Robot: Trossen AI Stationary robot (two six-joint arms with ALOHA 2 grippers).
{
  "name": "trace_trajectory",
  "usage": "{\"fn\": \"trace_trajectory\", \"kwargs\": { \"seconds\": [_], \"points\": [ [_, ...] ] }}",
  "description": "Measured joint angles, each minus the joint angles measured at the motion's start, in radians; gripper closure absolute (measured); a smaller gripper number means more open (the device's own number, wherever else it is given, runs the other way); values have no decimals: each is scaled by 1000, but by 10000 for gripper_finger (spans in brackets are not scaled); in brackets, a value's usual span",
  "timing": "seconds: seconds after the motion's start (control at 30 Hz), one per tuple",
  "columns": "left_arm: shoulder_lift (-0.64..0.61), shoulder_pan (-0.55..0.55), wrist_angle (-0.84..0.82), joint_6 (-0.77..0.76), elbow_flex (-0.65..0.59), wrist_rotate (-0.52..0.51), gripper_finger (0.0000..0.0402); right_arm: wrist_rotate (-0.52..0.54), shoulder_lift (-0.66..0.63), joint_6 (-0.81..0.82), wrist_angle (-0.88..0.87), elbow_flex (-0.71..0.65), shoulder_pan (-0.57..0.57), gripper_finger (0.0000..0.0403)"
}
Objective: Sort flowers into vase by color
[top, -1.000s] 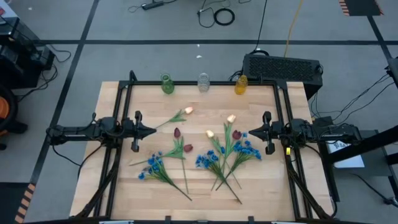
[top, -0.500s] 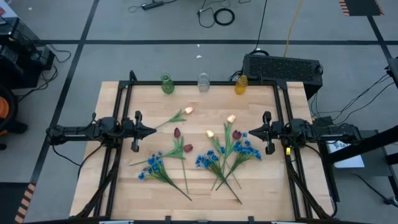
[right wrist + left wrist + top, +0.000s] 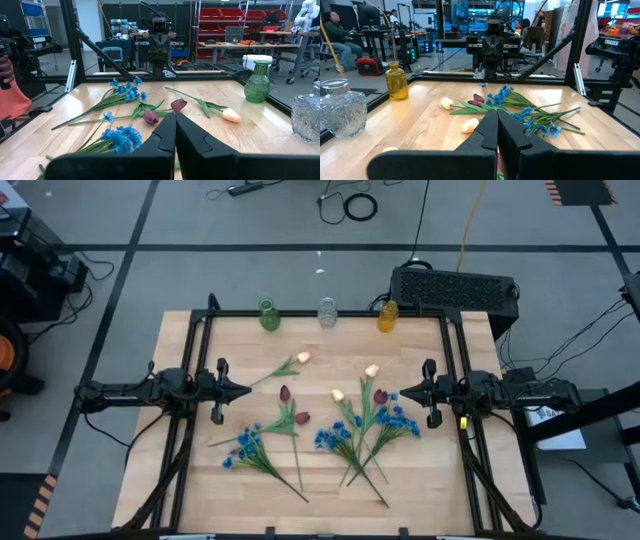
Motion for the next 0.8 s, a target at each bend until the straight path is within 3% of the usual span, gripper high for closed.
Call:
{"fn": "trace_trajectory", "kwargs": {
  "seconds": [0.8],
  "points": [
    [0,0,-4,50,0,19,400,0,0,0,0,0,0,403]
  ]
}}
